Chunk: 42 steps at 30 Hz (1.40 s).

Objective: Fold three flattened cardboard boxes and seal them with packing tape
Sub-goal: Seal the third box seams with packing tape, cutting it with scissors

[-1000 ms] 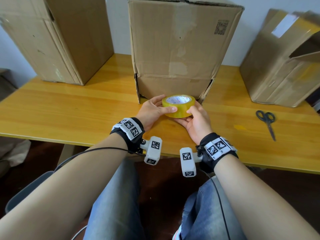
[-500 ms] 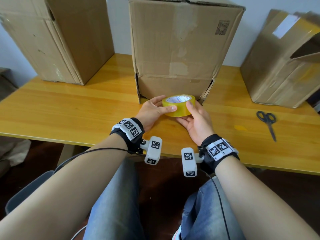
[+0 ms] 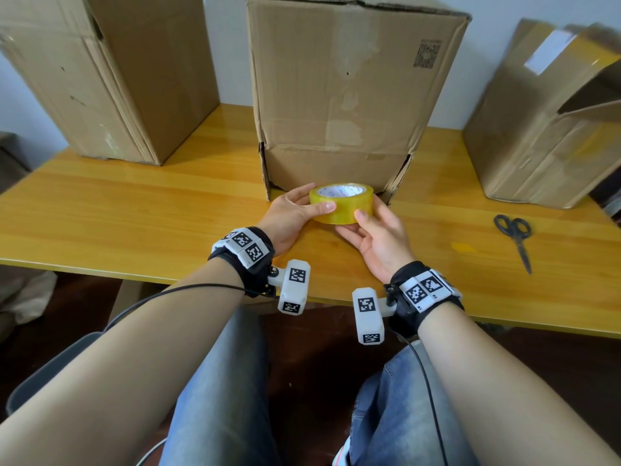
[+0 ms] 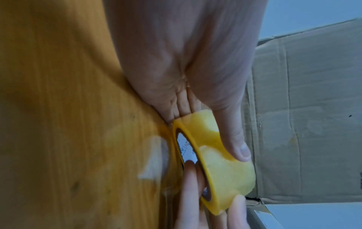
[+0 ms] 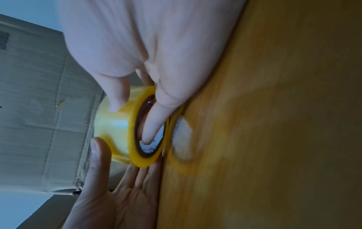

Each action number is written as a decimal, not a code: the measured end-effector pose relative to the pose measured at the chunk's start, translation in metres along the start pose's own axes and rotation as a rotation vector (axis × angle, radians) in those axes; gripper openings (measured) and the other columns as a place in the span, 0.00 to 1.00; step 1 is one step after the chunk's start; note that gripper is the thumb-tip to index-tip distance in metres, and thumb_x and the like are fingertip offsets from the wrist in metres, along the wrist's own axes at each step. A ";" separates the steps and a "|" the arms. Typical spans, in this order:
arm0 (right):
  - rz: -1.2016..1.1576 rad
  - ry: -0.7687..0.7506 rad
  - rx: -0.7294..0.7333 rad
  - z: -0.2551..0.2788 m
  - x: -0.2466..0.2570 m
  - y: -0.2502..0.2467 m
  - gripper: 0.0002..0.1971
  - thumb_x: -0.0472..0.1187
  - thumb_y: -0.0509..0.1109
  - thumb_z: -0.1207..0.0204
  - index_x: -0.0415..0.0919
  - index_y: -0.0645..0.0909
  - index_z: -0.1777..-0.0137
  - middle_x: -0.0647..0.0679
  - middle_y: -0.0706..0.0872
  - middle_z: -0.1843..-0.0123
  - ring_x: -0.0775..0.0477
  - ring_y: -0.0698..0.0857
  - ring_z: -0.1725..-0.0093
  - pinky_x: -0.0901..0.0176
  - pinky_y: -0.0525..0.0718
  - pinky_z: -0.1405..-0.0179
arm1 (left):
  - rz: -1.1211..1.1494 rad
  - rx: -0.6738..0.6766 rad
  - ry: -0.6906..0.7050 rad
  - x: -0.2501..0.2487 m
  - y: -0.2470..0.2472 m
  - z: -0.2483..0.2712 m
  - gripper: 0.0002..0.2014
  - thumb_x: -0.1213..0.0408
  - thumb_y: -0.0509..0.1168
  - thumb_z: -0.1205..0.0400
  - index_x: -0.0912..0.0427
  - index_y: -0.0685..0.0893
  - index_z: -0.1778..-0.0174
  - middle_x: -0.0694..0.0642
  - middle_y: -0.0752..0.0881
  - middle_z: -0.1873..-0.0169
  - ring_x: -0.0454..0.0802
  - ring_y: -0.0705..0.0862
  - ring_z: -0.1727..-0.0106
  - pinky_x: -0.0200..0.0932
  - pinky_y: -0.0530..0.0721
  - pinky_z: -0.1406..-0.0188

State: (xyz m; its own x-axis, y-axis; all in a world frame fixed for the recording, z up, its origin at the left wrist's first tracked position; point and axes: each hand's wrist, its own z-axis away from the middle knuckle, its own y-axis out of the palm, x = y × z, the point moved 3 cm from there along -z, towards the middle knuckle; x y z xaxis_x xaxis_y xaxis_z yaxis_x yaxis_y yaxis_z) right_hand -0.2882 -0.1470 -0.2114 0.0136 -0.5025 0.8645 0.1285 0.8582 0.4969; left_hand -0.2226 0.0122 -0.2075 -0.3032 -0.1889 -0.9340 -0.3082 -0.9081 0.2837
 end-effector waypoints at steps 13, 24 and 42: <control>0.040 -0.027 -0.022 0.000 0.000 0.001 0.22 0.30 0.65 0.15 0.40 0.73 0.22 0.36 0.85 0.30 0.37 0.87 0.33 0.46 0.88 0.40 | -0.042 0.003 0.010 0.000 0.000 0.001 0.37 0.69 0.77 0.24 0.61 0.69 0.19 0.58 0.85 0.32 0.51 0.87 0.36 0.48 0.87 0.37; 0.007 0.003 -0.102 -0.005 -0.002 0.002 0.26 0.26 0.59 0.18 0.40 0.71 0.20 0.32 0.86 0.33 0.32 0.87 0.35 0.34 0.88 0.41 | -0.197 0.029 0.045 0.000 0.004 -0.001 0.49 0.63 0.82 0.32 0.62 0.64 0.16 0.57 0.80 0.27 0.50 0.82 0.29 0.49 0.80 0.26; 0.031 -0.011 -0.155 -0.005 -0.003 0.002 0.35 0.17 0.50 0.27 0.37 0.68 0.20 0.29 0.82 0.32 0.30 0.87 0.37 0.34 0.90 0.45 | -0.217 0.037 0.000 -0.001 0.003 0.000 0.46 0.65 0.81 0.31 0.63 0.68 0.18 0.56 0.87 0.38 0.48 0.86 0.37 0.47 0.83 0.32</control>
State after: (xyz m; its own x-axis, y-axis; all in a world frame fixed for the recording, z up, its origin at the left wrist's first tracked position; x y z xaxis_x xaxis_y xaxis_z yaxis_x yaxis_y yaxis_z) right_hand -0.2830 -0.1445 -0.2130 0.0096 -0.4742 0.8804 0.2800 0.8465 0.4529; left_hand -0.2231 0.0093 -0.2054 -0.2259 0.0091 -0.9741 -0.3989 -0.9132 0.0840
